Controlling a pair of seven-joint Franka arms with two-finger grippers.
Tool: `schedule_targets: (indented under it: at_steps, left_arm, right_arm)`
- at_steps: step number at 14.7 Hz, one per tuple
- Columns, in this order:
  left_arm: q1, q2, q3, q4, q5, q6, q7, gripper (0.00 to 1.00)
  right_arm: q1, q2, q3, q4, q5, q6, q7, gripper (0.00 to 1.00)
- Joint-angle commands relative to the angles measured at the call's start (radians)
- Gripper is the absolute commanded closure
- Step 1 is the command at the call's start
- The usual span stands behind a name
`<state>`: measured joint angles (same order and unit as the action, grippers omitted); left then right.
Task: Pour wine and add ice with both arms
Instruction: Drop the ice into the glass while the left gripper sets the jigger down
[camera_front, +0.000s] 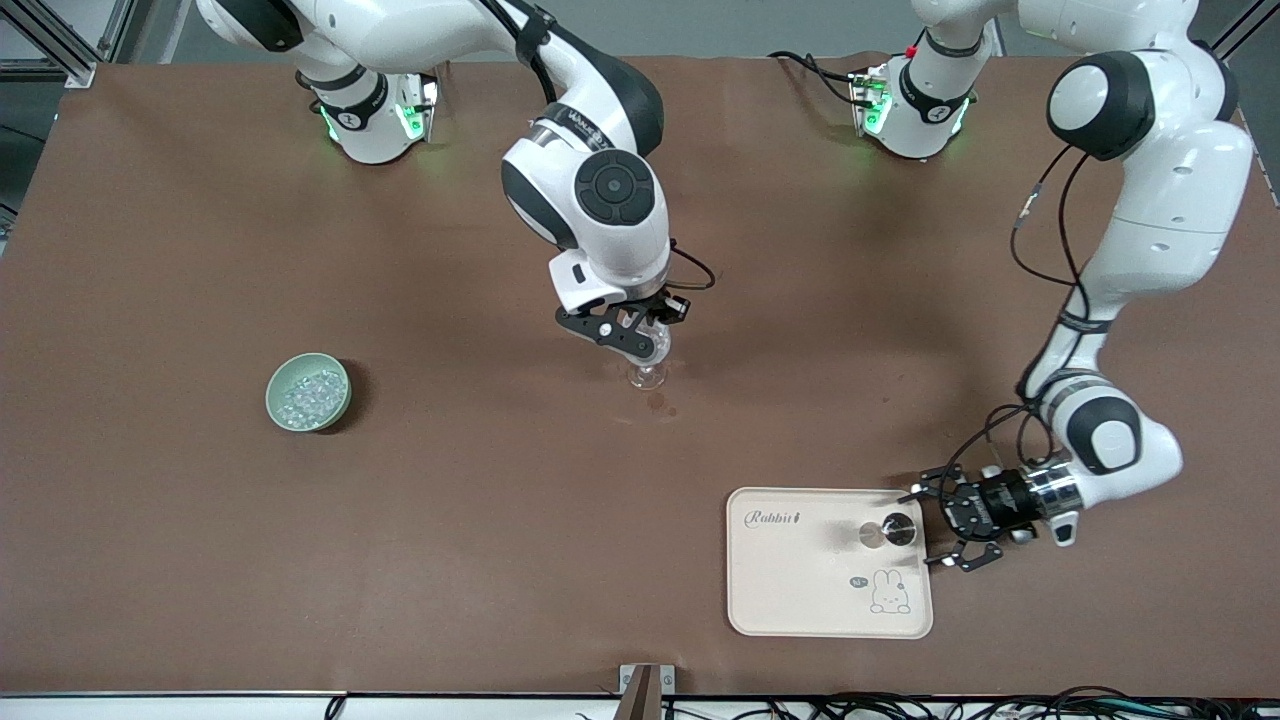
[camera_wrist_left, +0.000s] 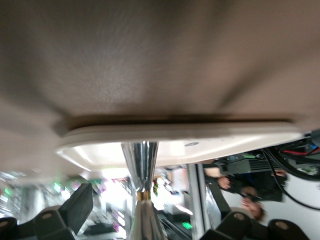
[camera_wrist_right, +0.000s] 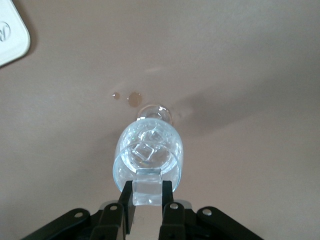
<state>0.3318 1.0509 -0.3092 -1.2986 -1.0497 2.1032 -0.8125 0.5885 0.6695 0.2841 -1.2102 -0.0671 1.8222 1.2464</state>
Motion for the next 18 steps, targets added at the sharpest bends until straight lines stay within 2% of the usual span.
schedule_targets:
  at_steps: [1, 4, 9, 11, 13, 14, 17, 18]
  left_arm:
    - [0.071, -0.119, 0.007, -0.028, 0.246, -0.128, -0.013, 0.0]
    - [0.098, -0.242, -0.011, -0.025, 0.527, -0.236, 0.004, 0.0]
    - [0.078, -0.425, -0.092, -0.027, 0.82, -0.344, 0.067, 0.0]
    - [0.055, -0.471, -0.134, -0.028, 0.98, -0.357, 0.098, 0.0]
    - [0.052, -0.52, -0.215, -0.028, 1.127, -0.39, 0.121, 0.0]
    - [0.053, -0.547, -0.261, -0.028, 1.189, -0.414, 0.147, 0.0]
    - [0.056, -0.636, -0.326, -0.027, 1.27, -0.485, 0.266, 0.0]
    - [0.055, -0.67, -0.326, -0.03, 1.272, -0.5, 0.306, 0.0]
  right_arm:
    - [0.01, 0.005, -0.003, 0.008, -0.003, -0.004, 0.022, 0.93]
    - [0.01, 0.005, -0.003, 0.008, -0.002, -0.004, 0.022, 0.87]
    - [0.011, 0.008, -0.003, 0.008, -0.002, -0.001, 0.022, 0.78]
    - [0.01, 0.012, -0.003, 0.008, -0.002, 0.0, 0.022, 0.63]
    - [0.011, 0.012, -0.003, 0.008, -0.003, -0.001, 0.022, 0.48]
    - [0.011, 0.012, -0.003, 0.008, -0.003, -0.001, 0.022, 0.38]
    - [0.002, 0.005, -0.003, 0.017, -0.003, -0.007, 0.015, 0.23]
    - [-0.004, -0.007, -0.003, 0.021, -0.005, -0.015, 0.015, 0.11]
